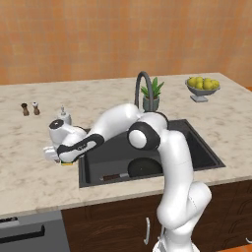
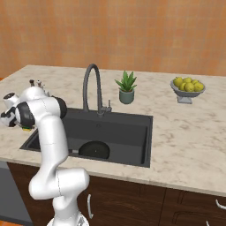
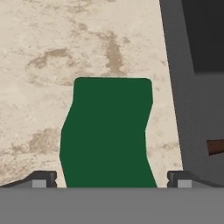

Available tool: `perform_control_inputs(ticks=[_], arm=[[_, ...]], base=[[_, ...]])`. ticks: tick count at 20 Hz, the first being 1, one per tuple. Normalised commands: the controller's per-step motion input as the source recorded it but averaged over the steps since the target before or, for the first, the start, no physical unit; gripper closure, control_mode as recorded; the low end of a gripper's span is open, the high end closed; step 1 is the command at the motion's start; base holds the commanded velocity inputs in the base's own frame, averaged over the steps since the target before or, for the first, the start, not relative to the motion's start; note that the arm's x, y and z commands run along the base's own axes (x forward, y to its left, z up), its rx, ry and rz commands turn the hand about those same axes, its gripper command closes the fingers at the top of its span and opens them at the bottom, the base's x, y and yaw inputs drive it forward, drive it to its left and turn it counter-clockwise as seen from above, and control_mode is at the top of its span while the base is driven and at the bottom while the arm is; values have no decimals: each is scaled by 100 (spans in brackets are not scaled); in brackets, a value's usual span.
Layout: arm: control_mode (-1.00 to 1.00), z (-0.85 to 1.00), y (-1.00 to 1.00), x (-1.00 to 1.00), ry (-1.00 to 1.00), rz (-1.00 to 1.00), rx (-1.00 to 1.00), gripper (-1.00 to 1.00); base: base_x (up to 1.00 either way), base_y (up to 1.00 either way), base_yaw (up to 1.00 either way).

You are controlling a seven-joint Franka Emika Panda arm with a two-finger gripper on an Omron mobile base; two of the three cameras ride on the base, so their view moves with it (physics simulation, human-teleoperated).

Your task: Pick the pan and sponge and place them into the sink. Then turn on the water.

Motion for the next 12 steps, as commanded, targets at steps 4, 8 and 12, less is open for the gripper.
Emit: perform_control_inputs(ticks=[4, 8, 12], arm=[[-100, -15, 0, 0, 0, 1, 0, -100], [-100, -15, 0, 0, 0, 2, 0, 100], [-100, 0, 0, 3, 0, 0, 0, 100]], base=[[0, 0, 0], [0, 0, 0], [0, 0, 0]])
